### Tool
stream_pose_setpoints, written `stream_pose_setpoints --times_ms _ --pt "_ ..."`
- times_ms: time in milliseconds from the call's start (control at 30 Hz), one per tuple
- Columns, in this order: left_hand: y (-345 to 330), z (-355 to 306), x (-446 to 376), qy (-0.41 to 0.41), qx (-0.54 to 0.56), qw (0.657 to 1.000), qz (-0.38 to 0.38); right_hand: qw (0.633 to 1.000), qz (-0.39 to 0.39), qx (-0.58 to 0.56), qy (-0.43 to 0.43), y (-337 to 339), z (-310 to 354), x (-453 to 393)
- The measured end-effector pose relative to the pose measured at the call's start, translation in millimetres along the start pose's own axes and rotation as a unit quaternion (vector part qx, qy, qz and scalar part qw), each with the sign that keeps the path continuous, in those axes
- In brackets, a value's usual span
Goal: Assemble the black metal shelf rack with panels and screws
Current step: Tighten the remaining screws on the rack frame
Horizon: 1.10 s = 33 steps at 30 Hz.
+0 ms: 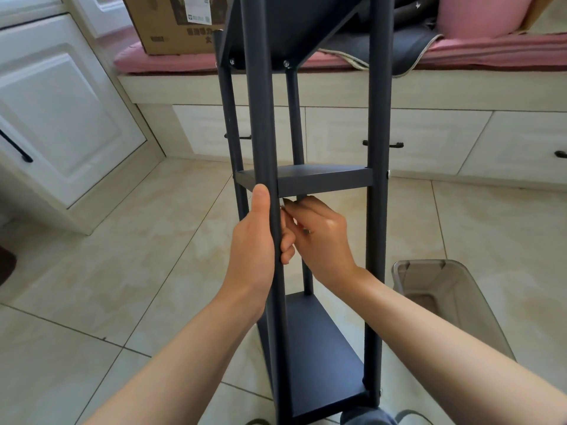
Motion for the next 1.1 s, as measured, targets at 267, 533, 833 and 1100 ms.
stream_pose_setpoints --times_ms 267,533,833,1100 --pt "1.4 0.9 -2.8 0.008 0.004 1.000 0.004 0.999 0.022 -0.007 -0.022 6.5 2.2 1.5" --pt "13.1 6.5 -1.2 0.003 -0.039 0.999 0.012 0.993 0.084 0.001 -0.082 50.7 18.6 19.5" --pt "28.2 7.4 9.4 -0.021 -0.061 0.998 -0.019 0.985 0.072 -0.022 -0.152 106.9 30.3 25.5" --pt "38.6 6.2 15.4 -0.054 -0.054 0.996 -0.038 0.936 0.065 -0.181 -0.295 118.5 19.6 -44.5"
Point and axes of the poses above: each hand's wrist, its own x-axis away from the middle knuckle, its own y-axis out of the back of the hand, z = x × y, the point moved 4 cm from there along -x, towards the middle knuckle, and after that the axes turned 2 degrees about -x, right-handed, at the moved point
